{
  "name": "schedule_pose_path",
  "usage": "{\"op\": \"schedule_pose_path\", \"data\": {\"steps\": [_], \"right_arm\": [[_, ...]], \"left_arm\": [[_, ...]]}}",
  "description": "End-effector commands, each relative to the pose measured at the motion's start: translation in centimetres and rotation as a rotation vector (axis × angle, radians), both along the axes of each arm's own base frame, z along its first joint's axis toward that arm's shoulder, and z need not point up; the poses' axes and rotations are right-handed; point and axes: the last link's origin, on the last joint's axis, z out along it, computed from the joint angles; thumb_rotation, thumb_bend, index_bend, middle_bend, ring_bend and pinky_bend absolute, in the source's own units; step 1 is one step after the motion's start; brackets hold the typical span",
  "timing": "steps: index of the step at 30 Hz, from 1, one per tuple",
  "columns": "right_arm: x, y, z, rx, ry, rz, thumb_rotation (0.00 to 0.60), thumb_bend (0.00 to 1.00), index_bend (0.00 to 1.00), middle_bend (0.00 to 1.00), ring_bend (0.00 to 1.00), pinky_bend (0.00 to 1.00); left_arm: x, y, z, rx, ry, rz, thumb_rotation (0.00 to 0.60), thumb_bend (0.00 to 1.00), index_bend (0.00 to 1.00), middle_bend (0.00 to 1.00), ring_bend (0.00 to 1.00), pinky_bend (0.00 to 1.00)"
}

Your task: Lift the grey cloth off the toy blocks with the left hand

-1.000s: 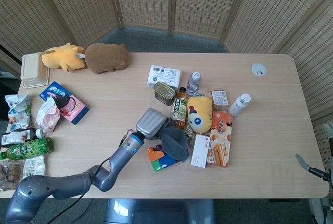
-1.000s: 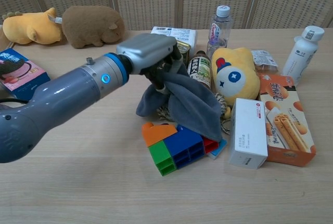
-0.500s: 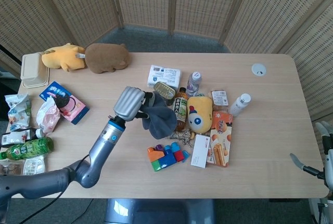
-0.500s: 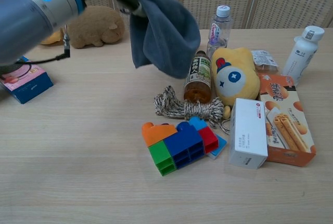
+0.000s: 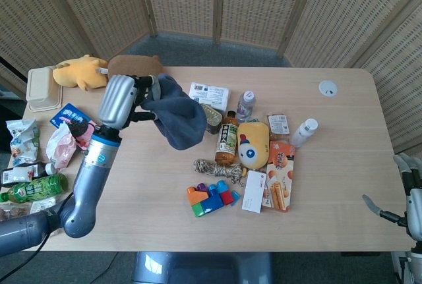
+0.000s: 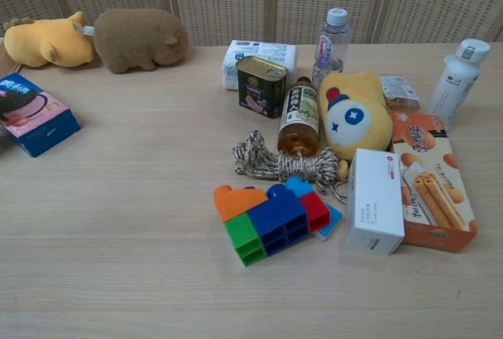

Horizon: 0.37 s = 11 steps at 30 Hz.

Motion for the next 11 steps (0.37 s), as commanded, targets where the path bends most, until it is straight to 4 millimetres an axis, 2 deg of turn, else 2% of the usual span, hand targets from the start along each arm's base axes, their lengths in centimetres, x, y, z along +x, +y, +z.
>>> {"op": "schedule_pose_path", "data": {"steps": [1,11], "right_arm": [[0.11,-0.08,-0.12,0.001,-0.005,0.007,0.349,0.20,0.00,0.00,0.00,0.00],[0.48,-0.34,-0.34,0.001,-0.009,0.018,0.351,0.20,0.00,0.00,0.00,0.00]], "left_arm": [[-0.15,-0.25,1.14,0.013,-0.022,0.008,0.600,0.25,0.71,0.84,0.88,0.71],[-0.34,-0.44,1.82,0.018,-0.042,0.012,0.600,0.24,0.72,0.83,0.88,0.71]]}}
